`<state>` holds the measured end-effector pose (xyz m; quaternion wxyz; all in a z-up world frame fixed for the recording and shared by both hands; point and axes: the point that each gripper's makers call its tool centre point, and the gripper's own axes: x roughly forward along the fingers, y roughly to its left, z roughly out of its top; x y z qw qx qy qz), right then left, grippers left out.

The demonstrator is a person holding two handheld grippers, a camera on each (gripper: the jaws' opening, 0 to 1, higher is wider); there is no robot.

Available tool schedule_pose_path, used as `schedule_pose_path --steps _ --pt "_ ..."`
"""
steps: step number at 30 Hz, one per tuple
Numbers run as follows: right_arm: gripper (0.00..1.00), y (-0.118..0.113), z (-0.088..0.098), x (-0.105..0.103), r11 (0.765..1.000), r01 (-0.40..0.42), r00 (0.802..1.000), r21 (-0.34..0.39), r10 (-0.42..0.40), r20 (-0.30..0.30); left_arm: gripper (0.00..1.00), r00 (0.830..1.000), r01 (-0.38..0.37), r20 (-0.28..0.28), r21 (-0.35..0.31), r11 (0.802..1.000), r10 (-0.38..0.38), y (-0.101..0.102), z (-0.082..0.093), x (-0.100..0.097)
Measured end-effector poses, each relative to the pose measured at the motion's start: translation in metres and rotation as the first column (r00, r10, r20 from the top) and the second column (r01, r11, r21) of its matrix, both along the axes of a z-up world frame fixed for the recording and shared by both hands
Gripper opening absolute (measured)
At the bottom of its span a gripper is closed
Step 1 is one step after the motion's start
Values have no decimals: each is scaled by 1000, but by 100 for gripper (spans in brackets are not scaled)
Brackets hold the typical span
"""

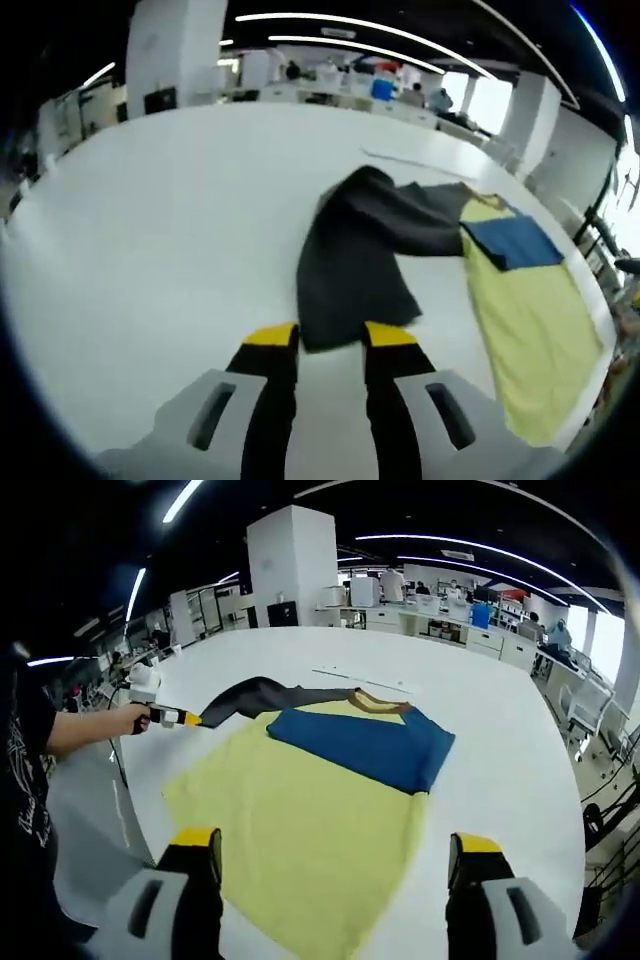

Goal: Fold the garment on the visible template until the final outline fits inside the template.

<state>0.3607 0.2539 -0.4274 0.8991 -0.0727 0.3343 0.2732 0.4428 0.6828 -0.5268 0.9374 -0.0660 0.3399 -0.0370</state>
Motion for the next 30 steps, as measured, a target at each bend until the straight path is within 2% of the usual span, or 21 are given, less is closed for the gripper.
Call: schedule_pose_path --steps 5,6,7,8,12,15,18,25,28,30 --pt "94 0 4 2 1000 -6 1000 -9 6 16 5 999 -35 -31 41 999 36 6 -4 -1" --pt "94 0 4 2 1000 -5 1000 -11 5 17 1 999 -36 -31 40 999 37 7 -4 1" --pt "94 -1 2 1 1000 -4 1000 -21 4 12 0 999 -26 -43 -2 1000 26 1 -5 1" --pt "93 -1 0 1 1000 -4 1000 -25 4 9 0 998 -38 -46 8 999 38 6 -5 1" --pt "93 -1 -6 -2 999 -5 1000 -34 5 -7 0 998 11 -65 64 998 -7 10 -4 0" --pt "93 -1 -6 -2 1000 0 1000 -29 0 -4 0 998 19 -66 88 996 -13 24 1 0" --pt "94 -2 -6 -1 999 -3 1000 -35 2 -6 0 998 41 -62 159 986 -32 40 6 2" --pt "95 -1 -5 -1 999 -14 1000 -44 14 -2 0 996 77 -63 227 971 -64 72 18 9" --pt "95 0 -5 -2 999 -12 1000 -43 12 -3 0 994 105 -68 269 957 -90 84 24 15" --pt "95 1 -6 -3 999 -6 1000 -41 6 -5 0 993 110 -72 274 955 -94 90 26 18"
